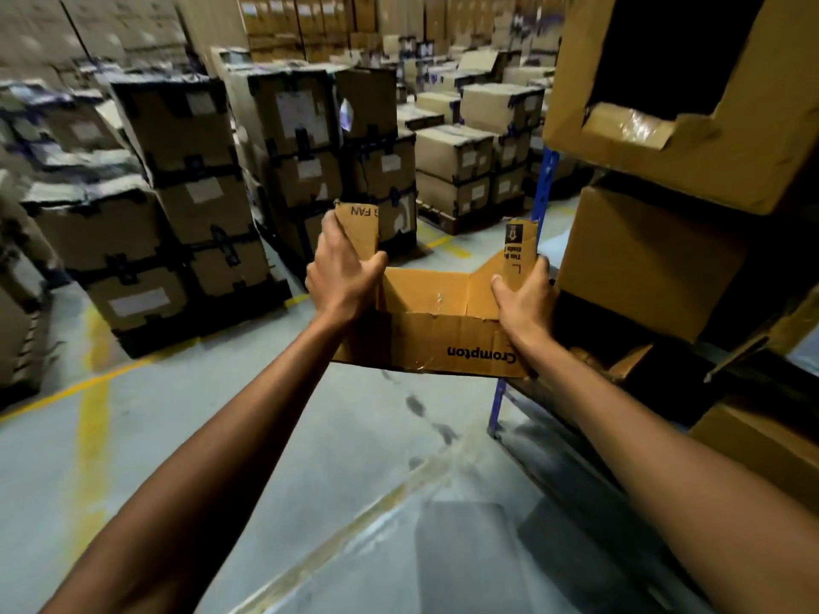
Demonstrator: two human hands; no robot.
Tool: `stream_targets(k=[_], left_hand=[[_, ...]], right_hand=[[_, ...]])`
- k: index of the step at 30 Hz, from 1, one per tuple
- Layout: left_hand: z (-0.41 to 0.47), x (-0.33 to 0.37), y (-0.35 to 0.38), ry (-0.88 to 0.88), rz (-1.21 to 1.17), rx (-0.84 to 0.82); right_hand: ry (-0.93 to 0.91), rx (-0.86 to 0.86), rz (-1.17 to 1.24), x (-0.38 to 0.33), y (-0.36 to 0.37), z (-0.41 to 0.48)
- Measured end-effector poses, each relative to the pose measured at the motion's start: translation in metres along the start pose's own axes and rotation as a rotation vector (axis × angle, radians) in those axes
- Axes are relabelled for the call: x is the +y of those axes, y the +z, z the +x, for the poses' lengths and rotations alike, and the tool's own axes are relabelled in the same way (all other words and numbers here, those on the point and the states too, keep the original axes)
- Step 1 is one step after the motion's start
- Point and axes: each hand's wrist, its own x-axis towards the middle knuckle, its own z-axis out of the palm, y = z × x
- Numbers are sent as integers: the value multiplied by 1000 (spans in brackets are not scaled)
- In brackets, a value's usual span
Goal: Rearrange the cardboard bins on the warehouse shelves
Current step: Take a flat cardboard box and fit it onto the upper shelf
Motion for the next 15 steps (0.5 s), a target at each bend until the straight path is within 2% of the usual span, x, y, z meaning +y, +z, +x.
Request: stream_targets(k=[8,15], left_hand=[[73,76,-58,175,-96,216],[128,149,-116,304,-136,355]], right_hand=[[-321,177,-6,-115,-51,57],[-500,287,26,-208,-100,90]])
